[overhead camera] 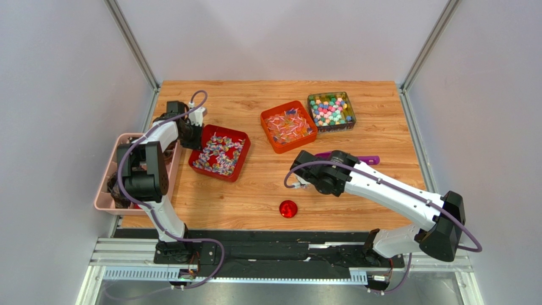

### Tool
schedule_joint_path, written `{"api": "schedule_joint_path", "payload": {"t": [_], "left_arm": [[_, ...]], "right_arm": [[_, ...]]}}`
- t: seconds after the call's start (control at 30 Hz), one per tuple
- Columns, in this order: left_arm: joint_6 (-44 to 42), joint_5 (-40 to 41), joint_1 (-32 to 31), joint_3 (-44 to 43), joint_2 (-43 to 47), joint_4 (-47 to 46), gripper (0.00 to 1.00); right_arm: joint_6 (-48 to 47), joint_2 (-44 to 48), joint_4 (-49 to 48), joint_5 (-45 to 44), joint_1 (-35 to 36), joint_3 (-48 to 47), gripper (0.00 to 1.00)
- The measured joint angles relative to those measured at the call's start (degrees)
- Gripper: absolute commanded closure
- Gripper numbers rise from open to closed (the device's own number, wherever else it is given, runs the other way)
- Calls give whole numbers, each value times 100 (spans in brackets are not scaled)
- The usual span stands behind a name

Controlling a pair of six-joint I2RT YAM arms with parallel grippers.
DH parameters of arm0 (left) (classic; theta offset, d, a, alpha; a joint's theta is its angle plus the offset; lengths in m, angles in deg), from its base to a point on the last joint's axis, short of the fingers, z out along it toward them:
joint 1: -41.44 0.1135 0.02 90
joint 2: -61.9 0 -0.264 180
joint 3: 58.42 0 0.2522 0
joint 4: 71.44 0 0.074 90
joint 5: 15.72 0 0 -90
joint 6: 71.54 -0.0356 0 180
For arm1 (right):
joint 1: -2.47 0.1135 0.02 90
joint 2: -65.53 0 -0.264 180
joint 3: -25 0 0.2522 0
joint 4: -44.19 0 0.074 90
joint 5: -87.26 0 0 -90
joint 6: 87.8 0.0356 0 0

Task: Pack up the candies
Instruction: Place the fake candies in the packing bottle.

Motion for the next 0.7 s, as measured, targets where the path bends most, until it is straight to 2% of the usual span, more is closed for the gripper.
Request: {"api": "schedule_joint_path", "payload": {"t": [0.7], "left_arm": [[0, 2, 0, 50, 0, -17, 100]], "right_arm": [[-24, -116, -7, -299, 122, 33, 100]]}}
